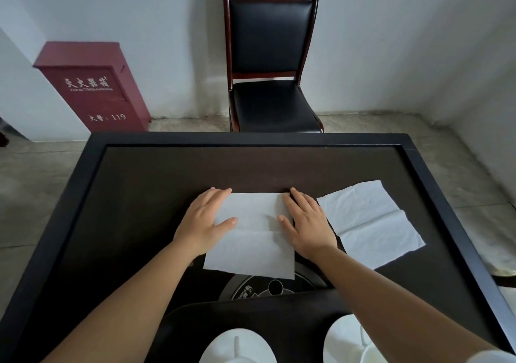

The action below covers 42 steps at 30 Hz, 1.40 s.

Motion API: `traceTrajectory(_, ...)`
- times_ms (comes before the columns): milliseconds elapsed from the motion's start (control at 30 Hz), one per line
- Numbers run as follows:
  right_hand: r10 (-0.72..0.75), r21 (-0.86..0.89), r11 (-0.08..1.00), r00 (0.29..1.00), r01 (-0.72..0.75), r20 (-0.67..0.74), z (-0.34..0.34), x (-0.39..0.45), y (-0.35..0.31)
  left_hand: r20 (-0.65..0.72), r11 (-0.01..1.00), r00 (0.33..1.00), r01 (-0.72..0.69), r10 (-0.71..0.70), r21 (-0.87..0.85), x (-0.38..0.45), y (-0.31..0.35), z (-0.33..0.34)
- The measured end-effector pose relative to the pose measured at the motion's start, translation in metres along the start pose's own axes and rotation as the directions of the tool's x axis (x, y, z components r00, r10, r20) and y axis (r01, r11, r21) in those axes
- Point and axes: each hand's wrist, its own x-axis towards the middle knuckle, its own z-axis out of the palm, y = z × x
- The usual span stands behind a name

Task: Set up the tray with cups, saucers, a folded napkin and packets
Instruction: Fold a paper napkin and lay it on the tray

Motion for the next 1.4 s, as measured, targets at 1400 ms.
traceTrajectory(1400,-0.235,-0.003,0.972,0.972,0.235,-0.016,-0.008,-0.006,0.002,-0.037,0.983,0.996,-0.069,0.076,0.170,-0.043,0.031,0.006)
